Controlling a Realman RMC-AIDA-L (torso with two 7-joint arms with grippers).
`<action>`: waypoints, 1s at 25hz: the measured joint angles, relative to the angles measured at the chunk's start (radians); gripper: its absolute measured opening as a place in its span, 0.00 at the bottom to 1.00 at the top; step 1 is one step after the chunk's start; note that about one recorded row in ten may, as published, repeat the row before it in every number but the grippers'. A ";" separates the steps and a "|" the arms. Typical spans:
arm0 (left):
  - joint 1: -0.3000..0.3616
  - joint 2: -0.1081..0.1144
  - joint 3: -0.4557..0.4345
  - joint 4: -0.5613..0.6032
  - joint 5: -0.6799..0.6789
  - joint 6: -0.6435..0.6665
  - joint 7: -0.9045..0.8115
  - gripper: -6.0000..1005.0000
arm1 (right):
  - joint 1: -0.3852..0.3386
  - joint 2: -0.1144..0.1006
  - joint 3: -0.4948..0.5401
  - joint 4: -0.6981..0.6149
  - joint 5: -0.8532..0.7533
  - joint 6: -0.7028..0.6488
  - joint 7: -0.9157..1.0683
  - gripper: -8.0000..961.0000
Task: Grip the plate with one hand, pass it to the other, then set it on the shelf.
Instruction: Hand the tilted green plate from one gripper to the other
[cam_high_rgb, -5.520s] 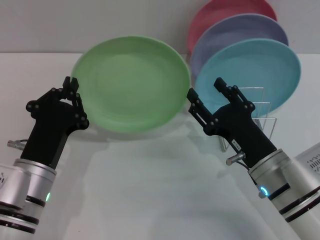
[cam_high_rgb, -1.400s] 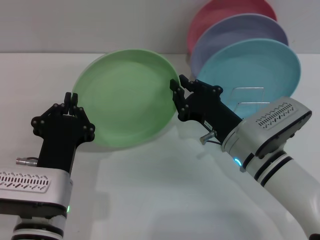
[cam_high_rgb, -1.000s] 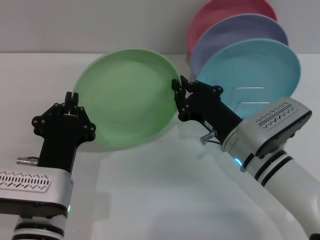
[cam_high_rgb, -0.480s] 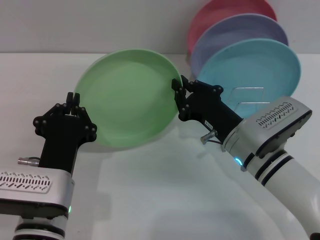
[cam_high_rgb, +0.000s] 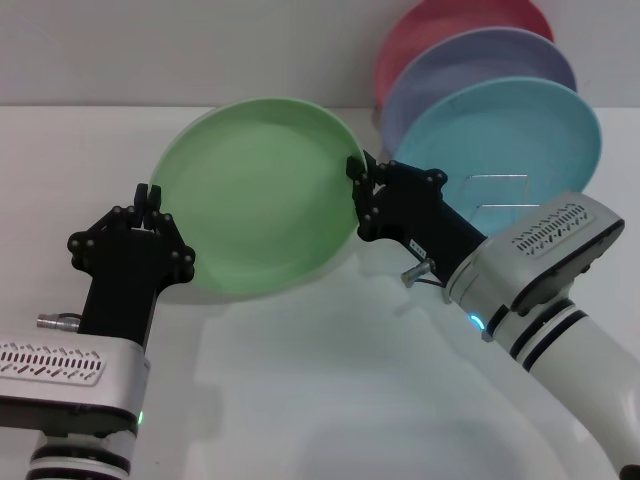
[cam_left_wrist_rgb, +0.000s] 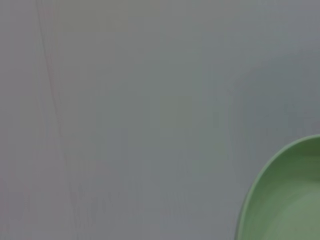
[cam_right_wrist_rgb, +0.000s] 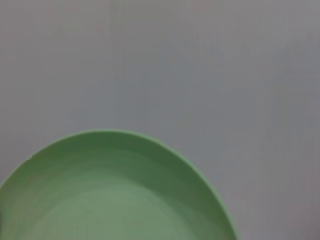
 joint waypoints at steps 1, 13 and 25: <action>0.000 0.000 0.000 -0.001 0.000 0.000 0.000 0.07 | -0.001 0.000 0.000 0.000 0.000 0.000 0.000 0.10; -0.002 0.000 0.000 -0.003 0.000 0.000 -0.001 0.07 | -0.002 0.000 0.001 0.000 -0.001 0.000 0.002 0.06; -0.001 0.000 0.003 -0.003 0.000 0.000 -0.002 0.07 | -0.002 0.001 0.001 0.002 0.000 0.000 0.002 0.06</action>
